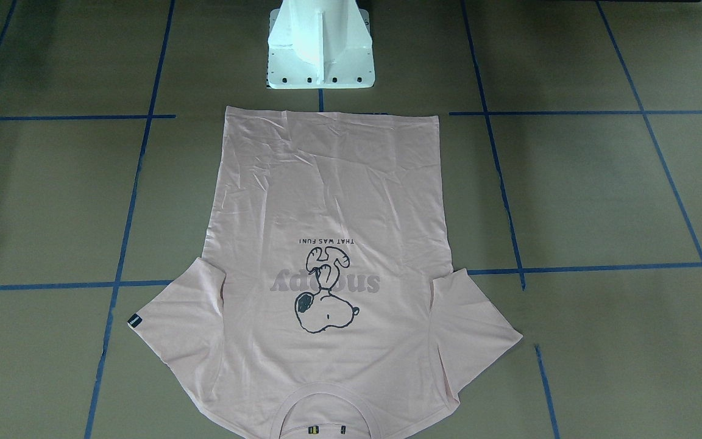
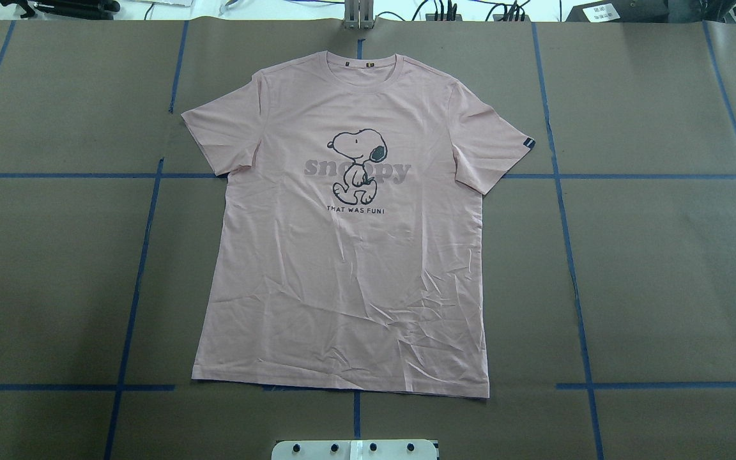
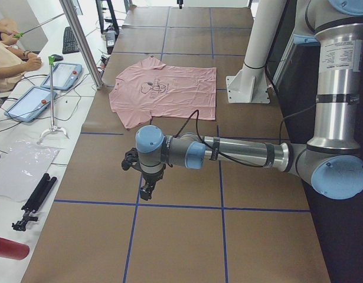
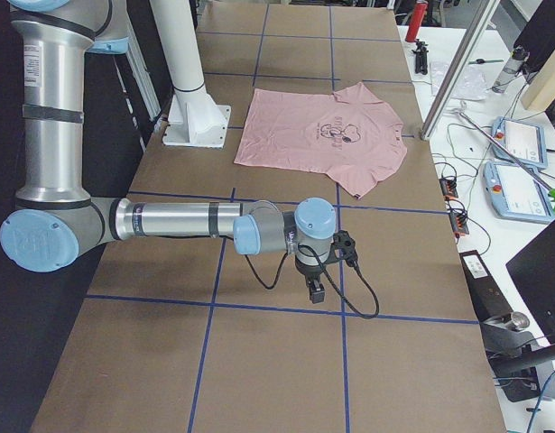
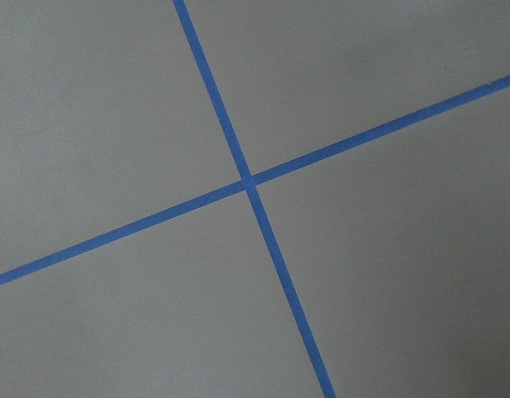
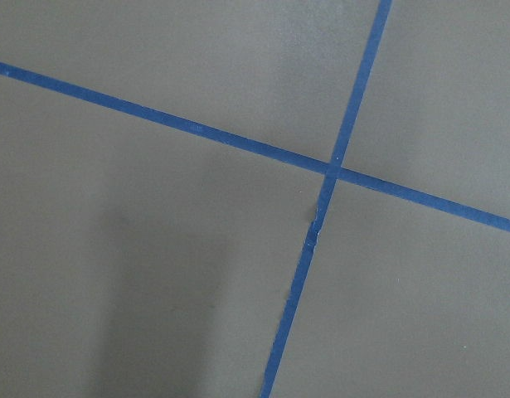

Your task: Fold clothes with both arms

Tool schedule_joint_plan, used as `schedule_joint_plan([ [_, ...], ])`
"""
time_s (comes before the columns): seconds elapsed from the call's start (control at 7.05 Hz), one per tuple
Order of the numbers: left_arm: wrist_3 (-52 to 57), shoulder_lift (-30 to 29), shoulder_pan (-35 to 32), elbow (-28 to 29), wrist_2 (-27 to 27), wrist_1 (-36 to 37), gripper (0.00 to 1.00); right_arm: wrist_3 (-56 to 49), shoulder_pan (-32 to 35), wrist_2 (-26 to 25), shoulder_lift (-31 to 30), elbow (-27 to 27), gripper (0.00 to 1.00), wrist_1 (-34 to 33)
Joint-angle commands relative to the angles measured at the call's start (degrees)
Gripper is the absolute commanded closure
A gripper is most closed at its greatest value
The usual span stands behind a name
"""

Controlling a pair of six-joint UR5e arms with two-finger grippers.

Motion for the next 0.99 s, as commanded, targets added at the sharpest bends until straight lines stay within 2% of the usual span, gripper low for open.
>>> schedule_joint_plan([
  [0.0, -0.1, 0.2, 0.3, -0.9, -2.3, -1.0, 0.00, 0.3, -0.7, -0.1, -0.9, -0.1, 0.00, 0.6],
  [0.28, -0.5, 0.0, 0.4, -0.9, -1.8, -0.9, 0.00, 5.3, -0.8, -0.2, 1.4, -2.0, 0.00, 0.9],
  [0.71, 0.0, 2.1, 0.4, -5.2, -2.5, -1.2, 0.00, 7.0, -3.3, 1.3, 1.3, -3.2, 0.00, 9.7],
  [0.85, 0.1, 3.3, 0.6, -6.9, -4.8, -1.4, 0.00, 15.4, -6.9, 1.8, 3.3, -3.6, 0.00, 13.6],
])
